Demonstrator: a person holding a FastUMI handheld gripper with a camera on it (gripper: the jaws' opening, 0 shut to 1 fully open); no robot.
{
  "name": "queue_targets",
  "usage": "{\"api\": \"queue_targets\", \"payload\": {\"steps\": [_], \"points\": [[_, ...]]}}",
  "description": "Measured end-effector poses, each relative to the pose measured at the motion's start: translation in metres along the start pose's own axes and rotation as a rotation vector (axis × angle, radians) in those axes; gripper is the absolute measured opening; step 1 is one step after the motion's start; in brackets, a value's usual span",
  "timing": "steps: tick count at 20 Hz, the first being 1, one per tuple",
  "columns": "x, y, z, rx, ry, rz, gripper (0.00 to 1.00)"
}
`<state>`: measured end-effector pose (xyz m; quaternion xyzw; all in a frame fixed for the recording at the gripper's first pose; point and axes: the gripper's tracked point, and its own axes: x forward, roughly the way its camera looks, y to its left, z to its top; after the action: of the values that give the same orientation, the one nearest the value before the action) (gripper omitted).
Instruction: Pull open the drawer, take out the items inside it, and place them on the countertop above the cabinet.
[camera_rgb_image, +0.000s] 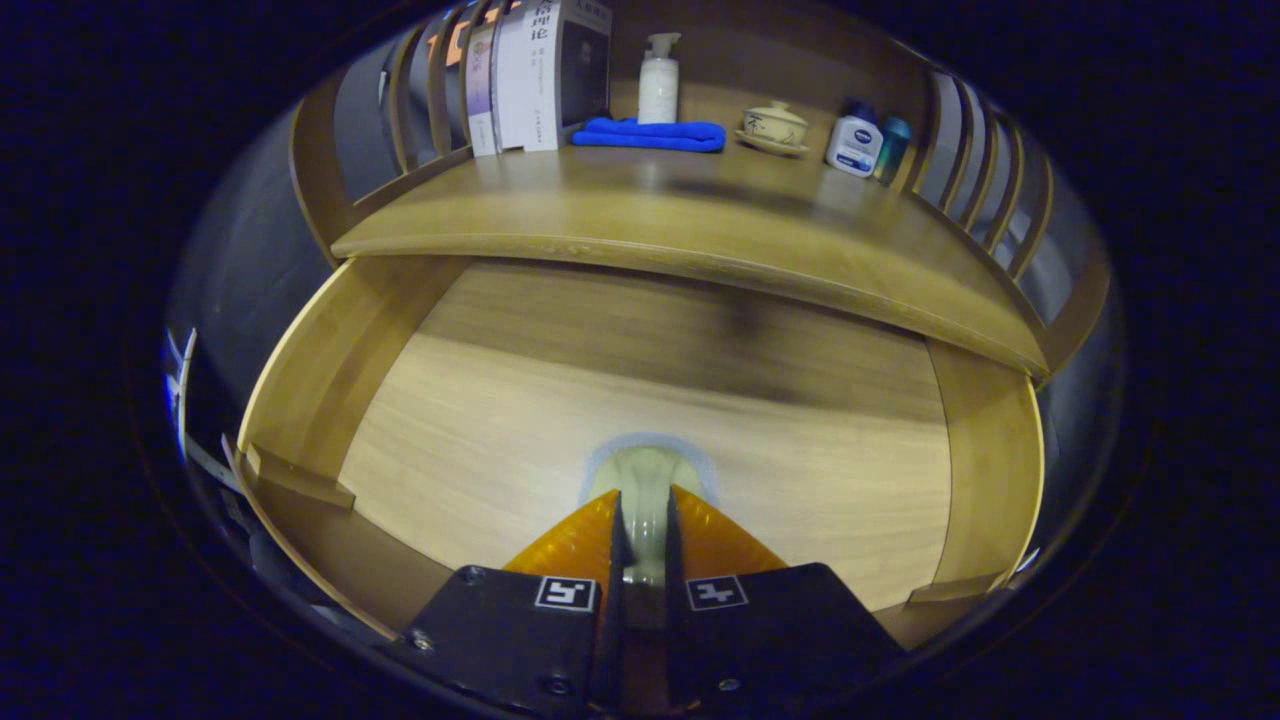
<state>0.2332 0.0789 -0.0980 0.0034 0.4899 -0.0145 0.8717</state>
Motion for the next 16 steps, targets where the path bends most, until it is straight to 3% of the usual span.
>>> {"api": "queue_targets", "payload": {"steps": [6,16], "points": [[-0.012,-0.009,0.016,-0.013,-0.06,-0.023,0.17],[-0.078,-0.024,0.05,-0.035,-0.158,-0.05,0.17]]}}
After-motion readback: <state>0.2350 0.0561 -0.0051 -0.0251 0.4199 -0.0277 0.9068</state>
